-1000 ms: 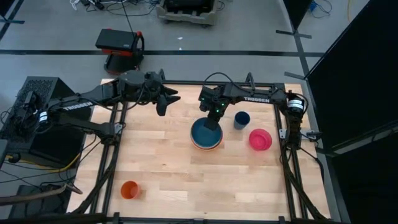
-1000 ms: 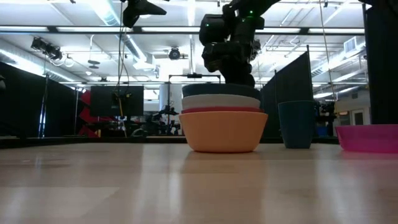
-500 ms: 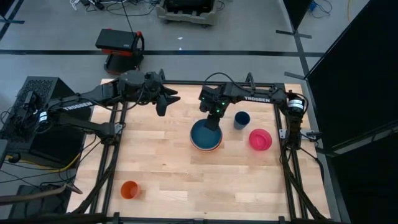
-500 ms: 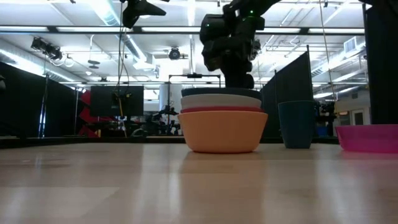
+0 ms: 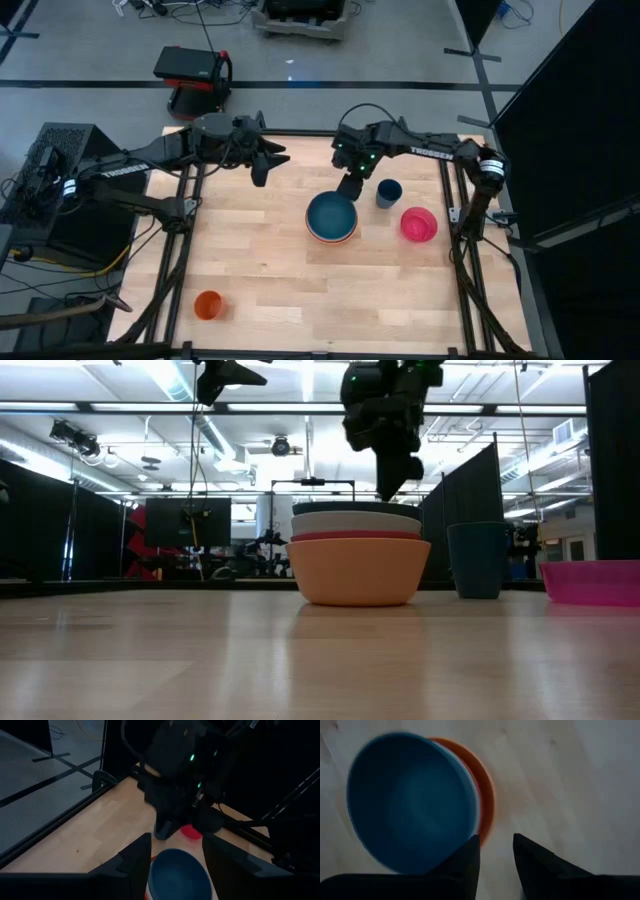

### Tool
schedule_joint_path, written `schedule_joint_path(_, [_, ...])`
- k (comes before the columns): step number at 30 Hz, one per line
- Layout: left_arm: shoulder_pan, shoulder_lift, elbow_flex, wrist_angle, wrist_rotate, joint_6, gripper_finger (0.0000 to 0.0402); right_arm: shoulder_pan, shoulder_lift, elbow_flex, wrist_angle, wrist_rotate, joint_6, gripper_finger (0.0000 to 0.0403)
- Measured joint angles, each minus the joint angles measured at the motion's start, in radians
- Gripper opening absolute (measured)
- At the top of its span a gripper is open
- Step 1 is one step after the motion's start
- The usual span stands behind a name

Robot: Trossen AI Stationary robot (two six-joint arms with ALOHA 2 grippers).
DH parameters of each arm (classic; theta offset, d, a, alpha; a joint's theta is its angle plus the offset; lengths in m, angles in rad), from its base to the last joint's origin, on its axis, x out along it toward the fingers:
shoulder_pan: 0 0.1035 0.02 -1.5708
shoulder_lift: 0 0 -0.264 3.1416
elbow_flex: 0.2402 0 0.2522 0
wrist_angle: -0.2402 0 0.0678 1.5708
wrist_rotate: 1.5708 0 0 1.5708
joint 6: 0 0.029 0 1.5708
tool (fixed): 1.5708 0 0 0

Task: Nest bowls inside each other
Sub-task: Stack the red bowl on top of the blue bowl

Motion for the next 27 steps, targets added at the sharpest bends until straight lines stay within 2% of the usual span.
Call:
schedule_joint_path(10, [0.0,0.0,0.0,-0.001,0.0,0.006,0.0168,-0.02,-0.145,-0.005,-0.224,0.09,-0.019,0.0115])
schedule_joint_path(27, [0.0,0.0,0.0,-0.056,0.0,0.026,0.0163,0.072,-0.565,-0.421,-0.003,0.055,0.21,0.0109])
